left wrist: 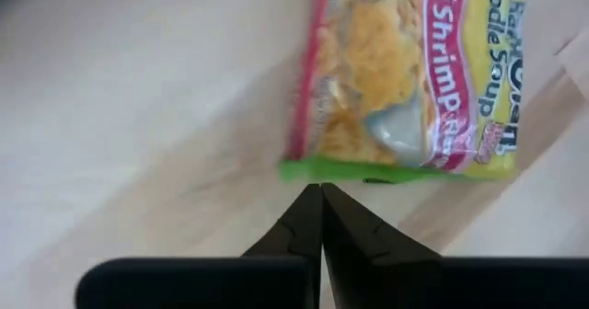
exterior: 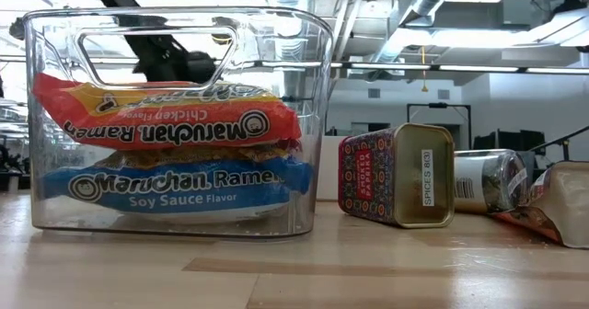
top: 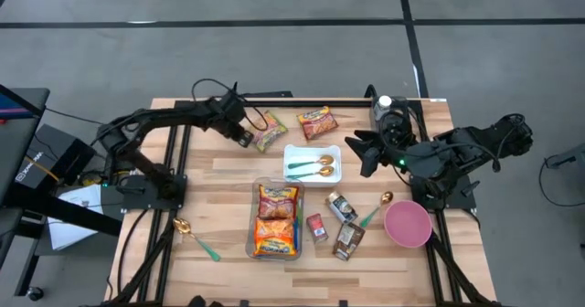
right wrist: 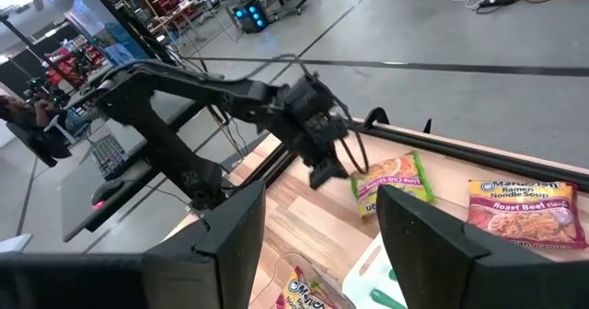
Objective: Pick & Place Food Item
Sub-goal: Put the green noodle pack into the transparent bin
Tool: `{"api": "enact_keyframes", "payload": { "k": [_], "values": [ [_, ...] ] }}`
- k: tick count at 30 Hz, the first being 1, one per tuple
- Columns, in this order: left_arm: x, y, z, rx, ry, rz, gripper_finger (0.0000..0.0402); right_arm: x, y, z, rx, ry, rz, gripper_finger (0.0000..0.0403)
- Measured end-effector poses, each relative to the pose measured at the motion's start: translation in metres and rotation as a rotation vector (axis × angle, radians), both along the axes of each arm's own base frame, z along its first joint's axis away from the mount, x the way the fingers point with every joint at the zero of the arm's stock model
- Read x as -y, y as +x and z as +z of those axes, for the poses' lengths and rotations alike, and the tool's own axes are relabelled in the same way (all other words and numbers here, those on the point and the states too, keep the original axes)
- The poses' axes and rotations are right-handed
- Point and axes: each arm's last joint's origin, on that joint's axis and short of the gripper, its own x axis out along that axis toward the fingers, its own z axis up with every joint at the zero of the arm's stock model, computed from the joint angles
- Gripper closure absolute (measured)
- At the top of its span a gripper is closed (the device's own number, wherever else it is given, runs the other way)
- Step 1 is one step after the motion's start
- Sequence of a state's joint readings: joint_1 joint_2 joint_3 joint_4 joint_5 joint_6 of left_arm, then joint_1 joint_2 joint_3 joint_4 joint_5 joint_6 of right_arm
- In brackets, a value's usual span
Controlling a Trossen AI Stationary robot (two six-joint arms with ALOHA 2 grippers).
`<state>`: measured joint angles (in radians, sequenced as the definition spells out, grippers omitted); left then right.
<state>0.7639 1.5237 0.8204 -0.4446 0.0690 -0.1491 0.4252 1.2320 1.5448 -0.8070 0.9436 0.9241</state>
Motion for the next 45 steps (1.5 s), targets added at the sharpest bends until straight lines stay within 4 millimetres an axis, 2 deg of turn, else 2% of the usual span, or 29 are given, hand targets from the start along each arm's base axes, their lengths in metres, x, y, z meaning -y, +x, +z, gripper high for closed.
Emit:
{"api": "enact_keyframes", "payload": {
  "k": [5, 8, 11, 15, 19, 23, 29, 34, 40, 45],
  "values": [
    [0.0, -0.018, 0.032, 0.005, 0.154, -0.017, 0.04, 0.0, 0.0, 0.0, -0.002, -0.006, -0.002, 0.02],
    [0.002, -0.022, 0.05, 0.038, 0.258, -0.018, 0.0384, 0.001, 0.0, 0.0, -0.006, -0.013, -0.003, 0.02],
    [0.006, -0.018, 0.059, 0.12, 0.284, -0.072, 0.035, 0.001, 0.0, 0.0, -0.007, -0.019, -0.008, 0.02],
    [0.017, -0.006, 0.06, 0.164, 0.267, -0.099, 0.0291, 0.001, 0.0, 0.0, -0.009, -0.031, -0.018, 0.02],
    [0.033, 0.015, 0.058, 0.19, 0.282, -0.116, 0.0241, 0.005, 0.001, 0.0, -0.01, -0.032, -0.035, 0.02],
    [0.04, 0.035, 0.051, 0.2, 0.286, -0.1, 0.0224, 0.009, 0.002, 0.0, -0.012, -0.033, -0.047, 0.02],
    [0.025, 0.065, 0.036, 0.144, 0.256, -0.114, 0.0252, 0.012, 0.004, 0.0, -0.017, -0.015, -0.033, 0.02],
    [0.01, 0.081, 0.024, 0.079, 0.252, -0.133, 0.0271, 0.012, 0.004, 0.0, -0.011, -0.002, -0.028, 0.02],
    [0.005, 0.085, 0.006, -0.007, 0.203, -0.152, 0.0274, 0.009, 0.003, 0.0, -0.006, 0.007, -0.019, 0.02],
    [0.004, 0.086, -0.001, -0.033, 0.198, -0.154, 0.0274, 0.007, 0.003, 0.0, -0.002, 0.013, -0.012, 0.02]
  ]
}}
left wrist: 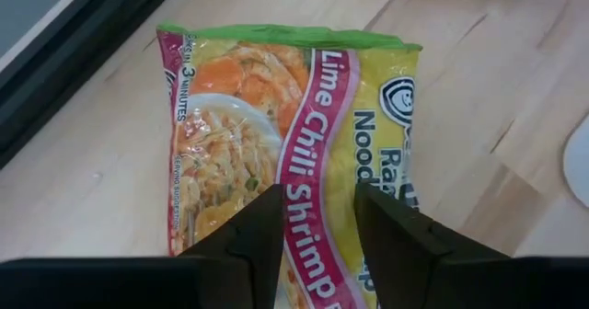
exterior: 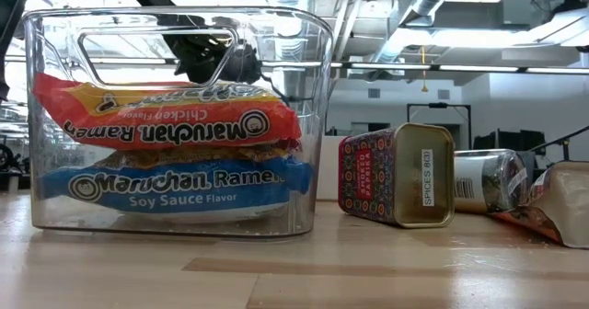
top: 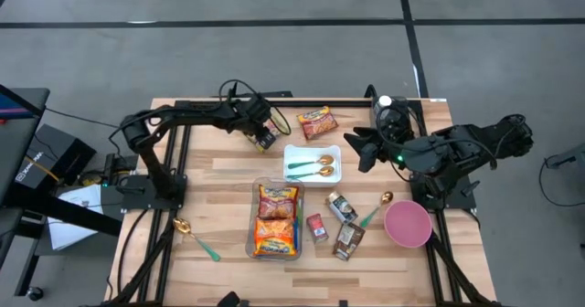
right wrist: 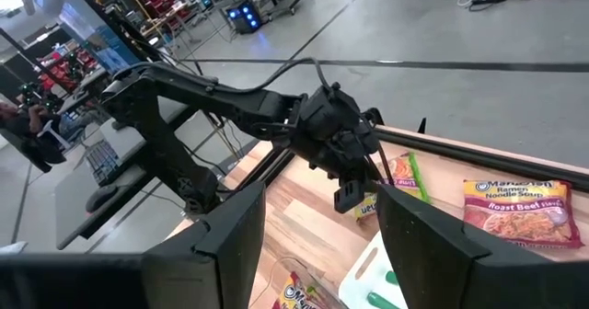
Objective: Pick & Place Food Item
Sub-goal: Put the green noodle pack into the transparent bin
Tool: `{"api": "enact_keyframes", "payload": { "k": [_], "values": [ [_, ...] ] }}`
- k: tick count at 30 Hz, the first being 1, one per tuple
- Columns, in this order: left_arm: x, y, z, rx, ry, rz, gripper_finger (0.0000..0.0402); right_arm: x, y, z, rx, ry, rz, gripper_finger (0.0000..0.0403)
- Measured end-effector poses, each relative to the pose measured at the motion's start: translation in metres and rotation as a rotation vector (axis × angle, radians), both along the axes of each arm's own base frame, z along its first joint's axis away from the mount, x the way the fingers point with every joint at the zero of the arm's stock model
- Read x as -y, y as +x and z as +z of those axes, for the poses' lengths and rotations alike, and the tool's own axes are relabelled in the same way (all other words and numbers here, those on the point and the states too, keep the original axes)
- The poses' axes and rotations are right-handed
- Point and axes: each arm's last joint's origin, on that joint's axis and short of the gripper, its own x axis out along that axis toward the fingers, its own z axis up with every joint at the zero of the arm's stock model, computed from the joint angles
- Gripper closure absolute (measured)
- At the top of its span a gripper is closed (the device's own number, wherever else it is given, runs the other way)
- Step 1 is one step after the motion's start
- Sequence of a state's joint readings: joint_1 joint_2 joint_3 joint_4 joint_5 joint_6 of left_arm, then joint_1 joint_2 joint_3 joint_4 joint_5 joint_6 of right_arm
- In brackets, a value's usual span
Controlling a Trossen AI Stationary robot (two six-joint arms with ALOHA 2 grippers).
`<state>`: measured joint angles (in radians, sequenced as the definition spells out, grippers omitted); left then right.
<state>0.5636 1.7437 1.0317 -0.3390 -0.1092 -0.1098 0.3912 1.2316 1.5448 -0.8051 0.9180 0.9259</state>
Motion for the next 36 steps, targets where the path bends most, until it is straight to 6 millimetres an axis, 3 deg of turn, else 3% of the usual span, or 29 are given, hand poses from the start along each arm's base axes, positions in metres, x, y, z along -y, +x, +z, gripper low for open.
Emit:
{"api": "enact_keyframes", "payload": {
  "k": [22, 31, 36],
  "values": [
    [0.001, 0.0, -0.001, -0.024, 0.02, -0.046, 0.0302, 0.0, 0.0, 0.0, -0.002, -0.003, 0.0, 0.02],
    [0.007, -0.009, -0.014, -0.037, -0.008, -0.054, 0.0303, 0.0, 0.0, 0.0, -0.005, -0.006, 0.002, 0.02],
    [0.007, -0.009, -0.016, -0.035, -0.013, -0.048, 0.0338, 0.0, 0.0, 0.0, -0.006, -0.006, 0.004, 0.02]
  ]
}}
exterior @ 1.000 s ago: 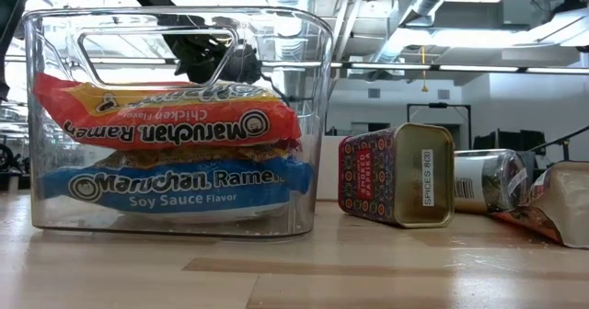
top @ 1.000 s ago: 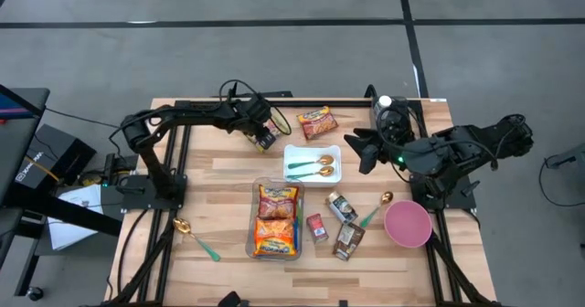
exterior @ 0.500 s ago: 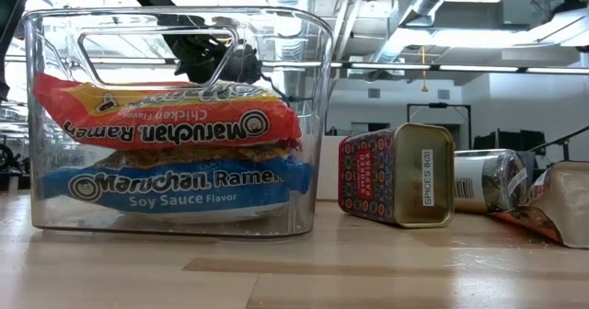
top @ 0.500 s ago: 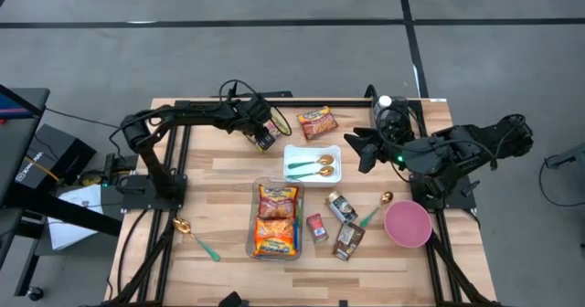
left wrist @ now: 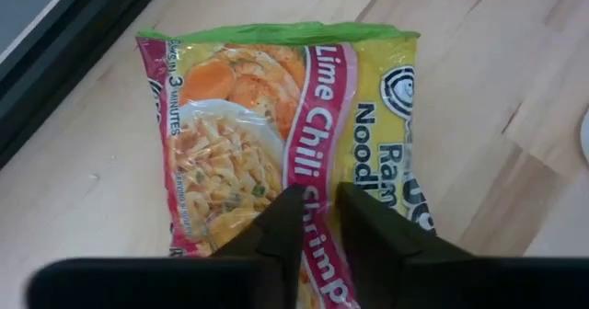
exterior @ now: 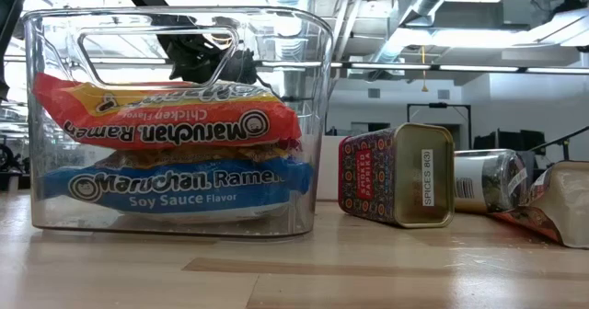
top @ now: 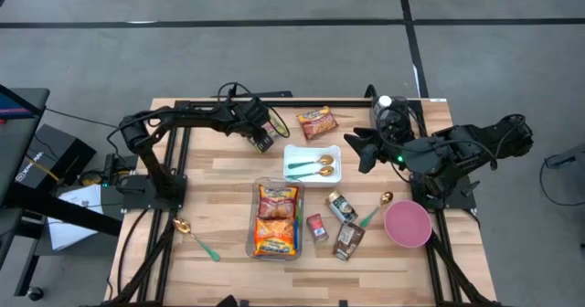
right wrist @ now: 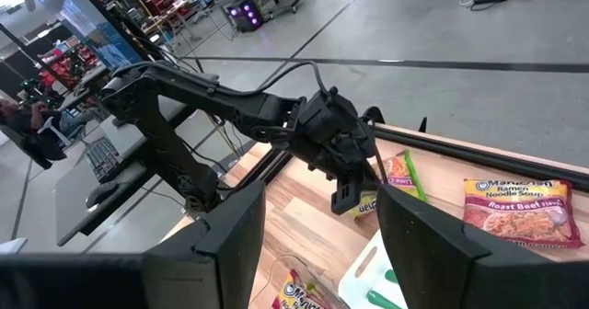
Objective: Pick & Place Food Item
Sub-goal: Put the green noodle pack into the transparent bin
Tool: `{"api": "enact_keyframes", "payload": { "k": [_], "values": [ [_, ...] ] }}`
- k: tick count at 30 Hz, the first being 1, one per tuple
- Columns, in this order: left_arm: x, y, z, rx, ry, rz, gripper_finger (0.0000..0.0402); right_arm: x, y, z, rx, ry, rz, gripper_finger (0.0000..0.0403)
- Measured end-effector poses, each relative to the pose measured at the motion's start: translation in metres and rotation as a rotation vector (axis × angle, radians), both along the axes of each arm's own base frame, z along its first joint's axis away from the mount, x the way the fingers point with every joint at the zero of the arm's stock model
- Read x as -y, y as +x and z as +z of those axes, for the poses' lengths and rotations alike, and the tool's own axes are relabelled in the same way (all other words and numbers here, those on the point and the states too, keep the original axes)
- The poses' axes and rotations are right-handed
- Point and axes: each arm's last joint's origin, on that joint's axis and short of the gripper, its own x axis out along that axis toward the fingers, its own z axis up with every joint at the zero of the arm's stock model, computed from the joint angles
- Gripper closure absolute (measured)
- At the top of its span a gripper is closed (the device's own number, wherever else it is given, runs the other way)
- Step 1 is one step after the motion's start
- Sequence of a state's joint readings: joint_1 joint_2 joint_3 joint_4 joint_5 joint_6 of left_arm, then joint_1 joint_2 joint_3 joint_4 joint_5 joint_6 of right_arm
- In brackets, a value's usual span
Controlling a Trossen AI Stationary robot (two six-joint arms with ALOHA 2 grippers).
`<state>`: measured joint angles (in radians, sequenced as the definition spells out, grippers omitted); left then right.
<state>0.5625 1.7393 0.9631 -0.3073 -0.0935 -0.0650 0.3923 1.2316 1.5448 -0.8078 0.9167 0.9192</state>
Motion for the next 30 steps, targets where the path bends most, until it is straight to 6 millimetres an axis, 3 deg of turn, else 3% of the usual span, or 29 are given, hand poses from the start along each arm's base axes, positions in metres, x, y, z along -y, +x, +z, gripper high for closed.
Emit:
{"api": "enact_keyframes", "payload": {
  "k": [4, 13, 22, 30],
  "values": [
    [0.0, 0.001, 0.0, 0.025, -0.007, 0.021, 0.0392, 0.0, 0.0, 0.0, -0.001, -0.001, 0.002, 0.02],
    [0.0, -0.002, 0.01, 0.061, 0.002, 0.021, 0.04, -0.004, -0.001, 0.0, 0.0, 0.0, 0.019, 0.02],
    [0.004, -0.012, 0.043, 0.165, -0.003, -0.112, 0.0401, -0.004, -0.001, 0.0, -0.001, -0.004, 0.017, 0.02],
    [0.023, -0.021, 0.083, 0.308, 0.007, -0.318, 0.0401, -0.004, -0.001, 0.0, 0.0, -0.004, 0.016, 0.02]
  ]
}}
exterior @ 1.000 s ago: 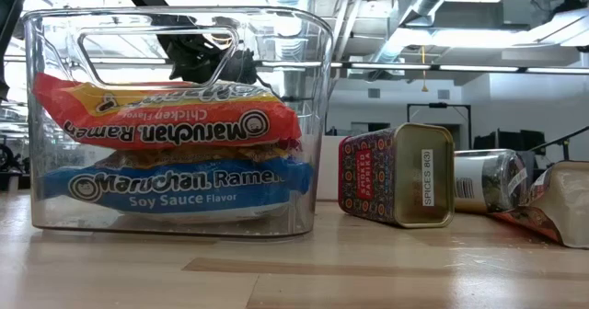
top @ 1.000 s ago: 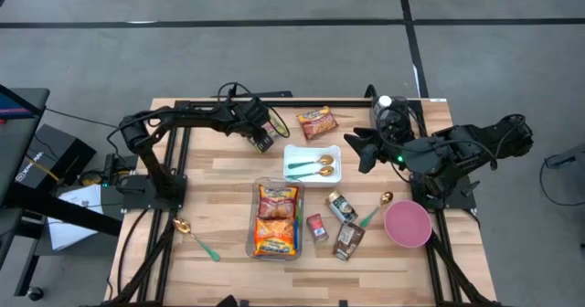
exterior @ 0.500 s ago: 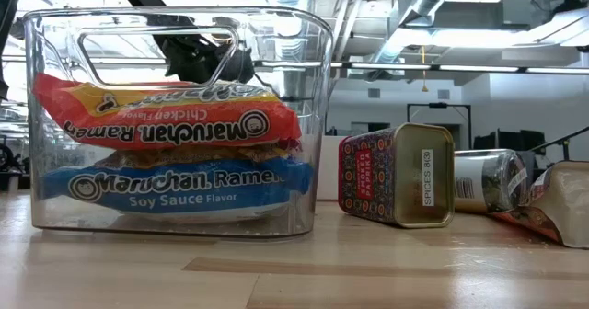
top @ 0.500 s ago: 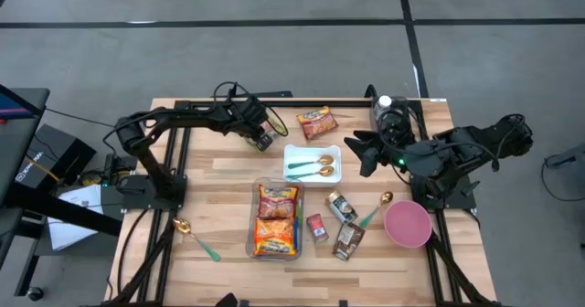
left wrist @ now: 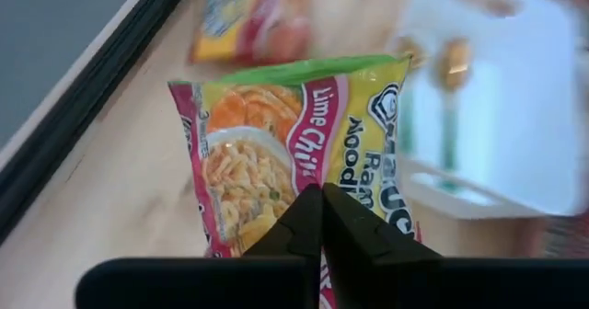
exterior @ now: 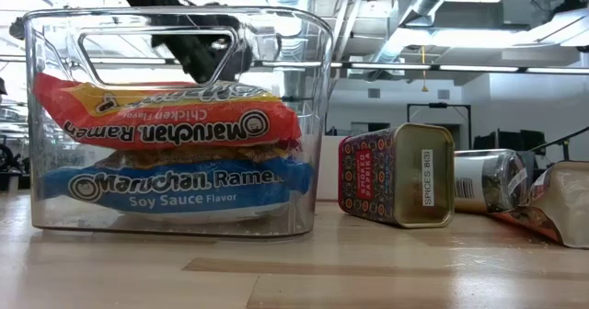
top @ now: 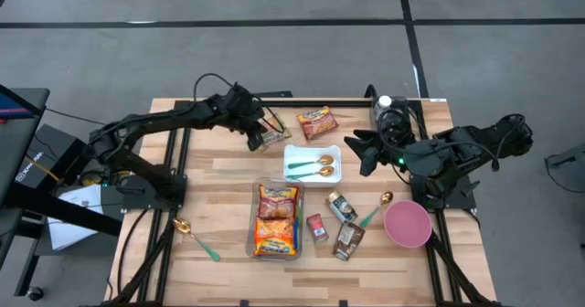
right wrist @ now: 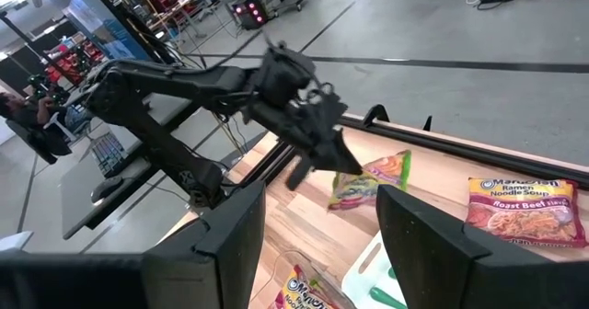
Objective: Pick & Place Food Item
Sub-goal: Put the green noodle pack into the transparent bin
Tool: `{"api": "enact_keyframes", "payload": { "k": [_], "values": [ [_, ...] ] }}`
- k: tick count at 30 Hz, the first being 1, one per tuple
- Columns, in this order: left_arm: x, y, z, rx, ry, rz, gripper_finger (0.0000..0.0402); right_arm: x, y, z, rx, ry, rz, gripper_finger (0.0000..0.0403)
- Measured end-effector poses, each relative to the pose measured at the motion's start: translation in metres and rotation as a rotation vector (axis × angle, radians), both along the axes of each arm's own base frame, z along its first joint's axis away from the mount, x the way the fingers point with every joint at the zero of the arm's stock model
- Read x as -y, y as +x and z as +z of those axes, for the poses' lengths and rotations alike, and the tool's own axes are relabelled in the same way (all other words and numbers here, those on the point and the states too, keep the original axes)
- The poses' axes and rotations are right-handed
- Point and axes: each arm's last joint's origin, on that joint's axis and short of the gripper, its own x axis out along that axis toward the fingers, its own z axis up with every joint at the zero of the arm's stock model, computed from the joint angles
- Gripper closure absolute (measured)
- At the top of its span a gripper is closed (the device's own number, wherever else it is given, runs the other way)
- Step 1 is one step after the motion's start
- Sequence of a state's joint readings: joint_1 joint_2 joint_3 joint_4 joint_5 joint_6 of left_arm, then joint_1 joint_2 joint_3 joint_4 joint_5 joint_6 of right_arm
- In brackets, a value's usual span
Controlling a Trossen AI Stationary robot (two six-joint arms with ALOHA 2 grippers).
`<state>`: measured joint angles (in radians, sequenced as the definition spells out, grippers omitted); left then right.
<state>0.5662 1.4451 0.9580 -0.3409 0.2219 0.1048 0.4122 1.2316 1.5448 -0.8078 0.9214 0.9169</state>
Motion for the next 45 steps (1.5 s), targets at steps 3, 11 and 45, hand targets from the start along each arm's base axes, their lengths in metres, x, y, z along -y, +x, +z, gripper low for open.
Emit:
{"api": "enact_keyframes", "payload": {
  "k": [3, 11, 45],
  "values": [
    [0.015, -0.003, 0.01, 0.007, 0.012, -0.092, 0.0401, 0.0, 0.0, 0.0, 0.0, 0.0, 0.0, 0.02],
    [0.066, 0.001, 0.031, 0.046, 0.04, -0.274, 0.0401, 0.0, 0.0, 0.0, 0.001, -0.003, -0.006, 0.02],
    [0.24, -0.001, 0.052, 0.117, -0.109, -0.478, 0.0401, -0.008, 0.019, -0.021, -0.021, 0.027, -0.05, 0.02]
  ]
}}
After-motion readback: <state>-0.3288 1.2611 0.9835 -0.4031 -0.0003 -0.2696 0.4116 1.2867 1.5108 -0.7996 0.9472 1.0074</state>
